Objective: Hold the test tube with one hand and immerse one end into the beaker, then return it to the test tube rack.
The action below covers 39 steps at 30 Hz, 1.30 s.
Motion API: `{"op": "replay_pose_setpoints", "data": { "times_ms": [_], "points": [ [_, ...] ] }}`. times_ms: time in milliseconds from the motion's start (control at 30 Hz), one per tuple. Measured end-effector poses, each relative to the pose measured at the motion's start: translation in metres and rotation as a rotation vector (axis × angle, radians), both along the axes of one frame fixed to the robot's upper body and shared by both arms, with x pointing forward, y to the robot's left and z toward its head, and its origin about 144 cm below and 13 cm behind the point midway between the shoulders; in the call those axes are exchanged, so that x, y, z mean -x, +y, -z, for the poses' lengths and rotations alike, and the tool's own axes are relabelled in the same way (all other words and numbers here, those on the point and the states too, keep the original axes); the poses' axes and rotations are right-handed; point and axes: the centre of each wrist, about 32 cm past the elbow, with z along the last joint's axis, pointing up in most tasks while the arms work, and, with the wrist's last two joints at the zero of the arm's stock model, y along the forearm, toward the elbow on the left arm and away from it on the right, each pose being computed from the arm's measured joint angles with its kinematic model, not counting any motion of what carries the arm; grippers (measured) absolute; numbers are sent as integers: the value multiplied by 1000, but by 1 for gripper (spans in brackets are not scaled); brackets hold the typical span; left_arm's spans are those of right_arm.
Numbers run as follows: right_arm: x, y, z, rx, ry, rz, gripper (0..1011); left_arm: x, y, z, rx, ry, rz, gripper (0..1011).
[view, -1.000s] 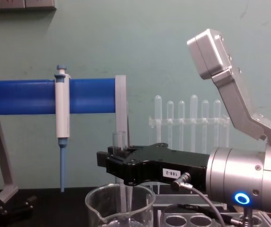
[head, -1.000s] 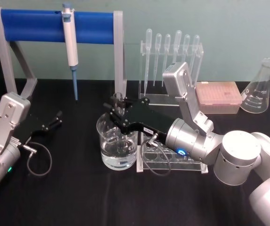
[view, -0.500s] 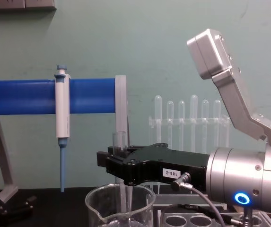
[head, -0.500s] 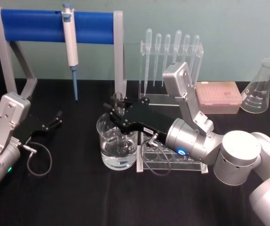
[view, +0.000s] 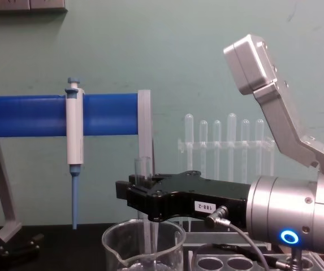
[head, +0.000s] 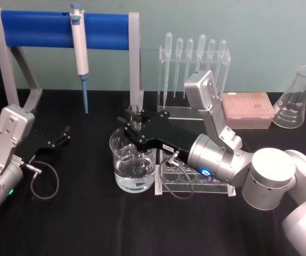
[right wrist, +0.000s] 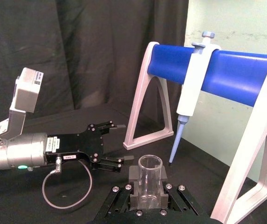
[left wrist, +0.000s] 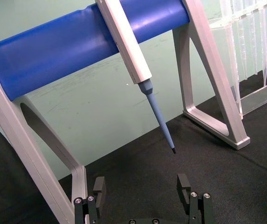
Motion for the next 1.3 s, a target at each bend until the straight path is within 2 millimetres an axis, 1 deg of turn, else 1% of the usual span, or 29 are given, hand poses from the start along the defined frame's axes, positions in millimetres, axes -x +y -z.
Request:
{"op": "replay_pose_setpoints", "data": {
  "times_ms": [1300],
  "points": [
    [0, 0, 0, 0, 0, 0, 225, 0, 0, 0, 0, 0, 0, 1000]
  ]
}}
